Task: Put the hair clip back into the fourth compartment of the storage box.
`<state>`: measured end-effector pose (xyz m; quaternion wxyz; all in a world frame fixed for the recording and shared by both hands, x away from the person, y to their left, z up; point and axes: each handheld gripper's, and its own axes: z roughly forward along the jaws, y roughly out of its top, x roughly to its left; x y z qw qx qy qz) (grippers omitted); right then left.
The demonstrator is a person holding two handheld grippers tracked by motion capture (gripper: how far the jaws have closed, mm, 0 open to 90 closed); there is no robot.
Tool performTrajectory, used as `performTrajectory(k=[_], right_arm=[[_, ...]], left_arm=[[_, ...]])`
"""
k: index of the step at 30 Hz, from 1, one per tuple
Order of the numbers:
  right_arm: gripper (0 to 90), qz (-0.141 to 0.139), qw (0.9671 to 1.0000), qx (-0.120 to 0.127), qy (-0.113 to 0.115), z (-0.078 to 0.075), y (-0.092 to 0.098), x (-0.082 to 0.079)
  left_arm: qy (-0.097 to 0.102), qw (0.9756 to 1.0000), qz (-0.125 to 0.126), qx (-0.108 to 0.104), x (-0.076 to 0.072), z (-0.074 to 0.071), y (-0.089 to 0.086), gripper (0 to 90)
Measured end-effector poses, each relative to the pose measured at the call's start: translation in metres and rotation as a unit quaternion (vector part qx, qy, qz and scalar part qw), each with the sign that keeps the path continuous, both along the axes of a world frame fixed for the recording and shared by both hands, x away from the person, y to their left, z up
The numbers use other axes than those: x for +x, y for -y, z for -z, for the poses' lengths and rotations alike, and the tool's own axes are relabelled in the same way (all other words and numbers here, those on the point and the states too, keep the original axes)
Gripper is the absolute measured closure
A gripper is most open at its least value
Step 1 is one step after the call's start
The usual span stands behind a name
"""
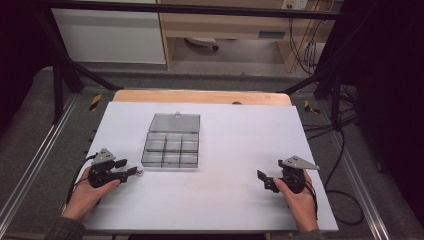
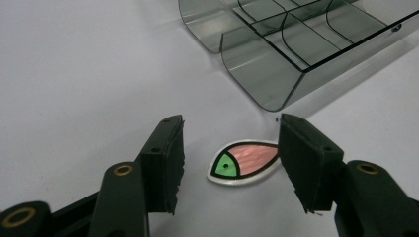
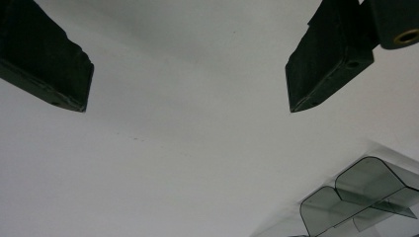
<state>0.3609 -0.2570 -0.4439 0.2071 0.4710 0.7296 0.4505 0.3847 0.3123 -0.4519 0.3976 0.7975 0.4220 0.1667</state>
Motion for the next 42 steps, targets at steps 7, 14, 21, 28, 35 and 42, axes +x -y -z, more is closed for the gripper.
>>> performTrajectory(k=[7,14,21,28,35,42], right_arm=[[4.8,-0.002,1.0,0.003,-0.006,0.001,-0.001,0.0],[4.8,-0.002,0.9999,0.007,-0.011,0.002,0.0,0.001],[4.9,-0.002,0.9999,0.007,-0.013,0.002,-0.001,0.001],[4.8,-0.002,0.9999,0.005,-0.013,0.002,-0.001,0.001],[4.8,-0.003,0.9999,0.004,-0.013,0.002,-0.001,0.001],[4.8,-0.004,0.9999,0.003,-0.013,0.002,-0.002,0.001]], left_arm=[[0.001,1.0,0.005,-0.003,-0.001,0.002,0.001,44.8],[-0.009,0.9997,0.017,-0.014,-0.003,0.003,-0.001,50.8],[-0.014,0.9994,0.031,0.003,-0.007,0.004,0.002,56.0],[-0.021,0.9988,0.043,0.003,-0.012,0.003,0.002,61.6],[-0.033,0.9979,0.055,0.001,-0.019,0.001,0.005,63.4],[-0.033,0.9976,0.061,-0.002,-0.015,0.001,0.009,65.7]])
